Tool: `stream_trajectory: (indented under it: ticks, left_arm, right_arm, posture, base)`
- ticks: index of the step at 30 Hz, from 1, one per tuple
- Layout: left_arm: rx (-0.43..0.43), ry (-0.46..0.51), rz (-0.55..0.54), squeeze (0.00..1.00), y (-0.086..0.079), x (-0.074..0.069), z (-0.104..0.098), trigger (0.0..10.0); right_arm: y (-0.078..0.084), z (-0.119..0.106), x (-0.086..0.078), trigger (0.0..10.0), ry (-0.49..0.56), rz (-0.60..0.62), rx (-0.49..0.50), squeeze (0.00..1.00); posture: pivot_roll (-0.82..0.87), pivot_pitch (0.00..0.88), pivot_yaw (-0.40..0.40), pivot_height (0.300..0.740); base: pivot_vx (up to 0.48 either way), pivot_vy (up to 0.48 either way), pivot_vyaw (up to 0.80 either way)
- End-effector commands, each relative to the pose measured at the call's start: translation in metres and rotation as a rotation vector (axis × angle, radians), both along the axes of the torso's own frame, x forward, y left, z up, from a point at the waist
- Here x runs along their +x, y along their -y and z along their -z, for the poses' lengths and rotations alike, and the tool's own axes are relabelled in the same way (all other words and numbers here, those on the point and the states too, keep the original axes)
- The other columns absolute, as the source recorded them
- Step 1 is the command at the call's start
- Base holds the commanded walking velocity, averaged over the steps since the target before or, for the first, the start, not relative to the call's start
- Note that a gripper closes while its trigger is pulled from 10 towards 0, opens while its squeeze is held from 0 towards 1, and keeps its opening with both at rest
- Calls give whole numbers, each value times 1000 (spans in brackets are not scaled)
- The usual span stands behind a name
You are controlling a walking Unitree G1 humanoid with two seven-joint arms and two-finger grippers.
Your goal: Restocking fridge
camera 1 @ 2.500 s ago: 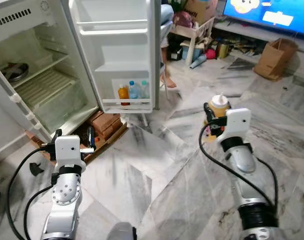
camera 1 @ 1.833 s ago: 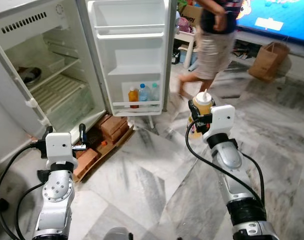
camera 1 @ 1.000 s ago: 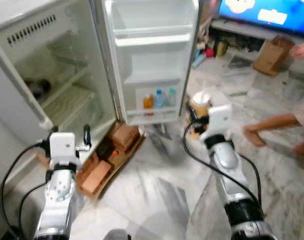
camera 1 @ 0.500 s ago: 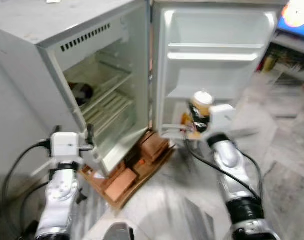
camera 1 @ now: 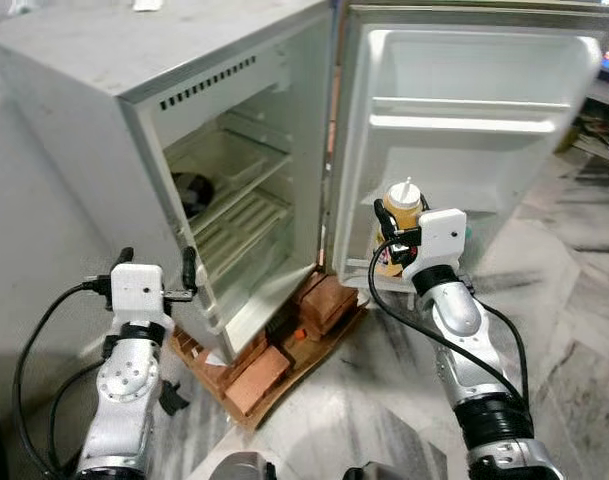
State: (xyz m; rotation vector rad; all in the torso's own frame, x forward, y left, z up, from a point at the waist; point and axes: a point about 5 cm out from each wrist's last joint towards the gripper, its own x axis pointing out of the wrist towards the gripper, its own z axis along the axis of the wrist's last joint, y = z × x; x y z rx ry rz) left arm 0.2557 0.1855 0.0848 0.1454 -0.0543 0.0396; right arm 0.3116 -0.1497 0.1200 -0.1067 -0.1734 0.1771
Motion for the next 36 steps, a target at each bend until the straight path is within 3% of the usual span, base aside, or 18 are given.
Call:
stream_trajectory:
  ticks: [1, 21, 36]
  left_arm:
    - [1, 21, 14, 0, 0, 1, -5, 10000]
    - [-9, 25, 28, 0, 4, 1, -5, 10000]
    - [-28, 3, 22, 0, 6, -2, -1, 10000]
  right_arm:
    - [1, -8, 3, 10000, 27, 13, -4, 0]
    - [1, -5, 4, 10000, 17, 11, -12, 0]
    - [2, 0, 2, 10000, -11, 19, -18, 0]
  posture:
    - [124, 42, 24, 740]
    - [125, 43, 16, 740]
    - [126, 47, 13, 740]
  base:
    - [356, 0, 0]
    - [398, 0, 0]
    - [0, 0, 0]
